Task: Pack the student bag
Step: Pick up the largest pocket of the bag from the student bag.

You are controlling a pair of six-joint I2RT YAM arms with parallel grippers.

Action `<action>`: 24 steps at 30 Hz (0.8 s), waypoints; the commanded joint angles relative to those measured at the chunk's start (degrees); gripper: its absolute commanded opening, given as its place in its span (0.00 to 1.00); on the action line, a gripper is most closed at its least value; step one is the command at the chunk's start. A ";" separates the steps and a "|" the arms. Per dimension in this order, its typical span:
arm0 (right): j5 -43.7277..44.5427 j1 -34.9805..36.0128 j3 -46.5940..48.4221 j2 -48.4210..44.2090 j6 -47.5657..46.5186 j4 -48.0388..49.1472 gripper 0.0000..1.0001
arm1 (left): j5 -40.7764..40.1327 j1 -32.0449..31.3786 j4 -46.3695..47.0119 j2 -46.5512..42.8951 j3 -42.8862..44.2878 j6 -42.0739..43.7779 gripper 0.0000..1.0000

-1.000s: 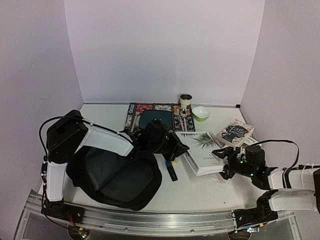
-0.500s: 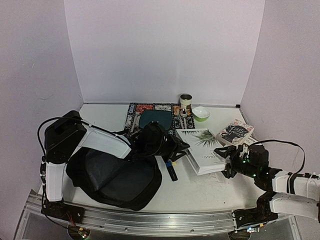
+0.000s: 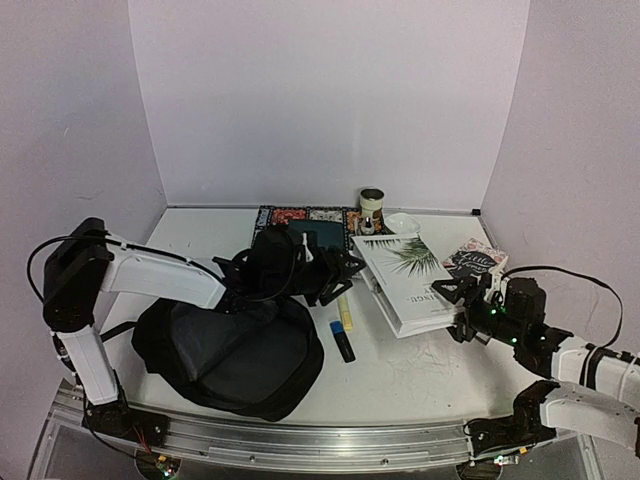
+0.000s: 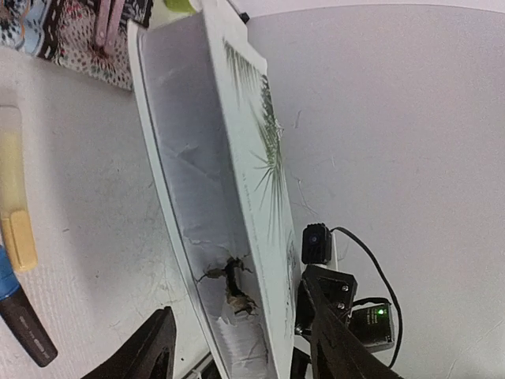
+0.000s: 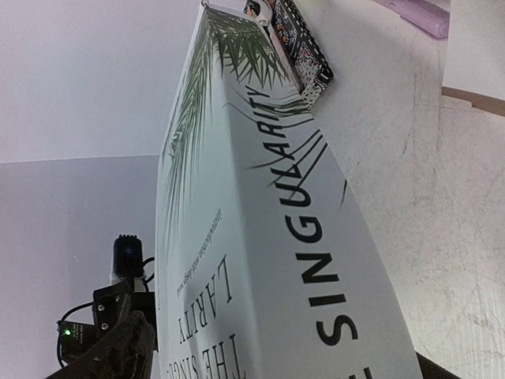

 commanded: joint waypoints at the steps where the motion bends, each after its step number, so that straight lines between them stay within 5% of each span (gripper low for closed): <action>1: -0.61 0.09 4.79 -0.46 -3.98 0.22 0.03 | -4.83 1.88 -5.49 -9.31 -0.09 13.23 0.61; 7: -5.20 0.06 10.86 2.68 -9.20 -4.70 0.01 | -15.45 3.27 -31.69 -15.90 8.73 34.73 0.68; 14: -13.23 0.19 15.83 8.57 -12.35 -5.47 0.00 | -20.88 9.10 -55.65 -18.61 14.56 45.79 0.74; 24: -20.88 3.03 21.98 16.05 -15.63 -6.35 0.00 | -18.07 16.79 -71.91 -21.41 15.74 54.95 0.82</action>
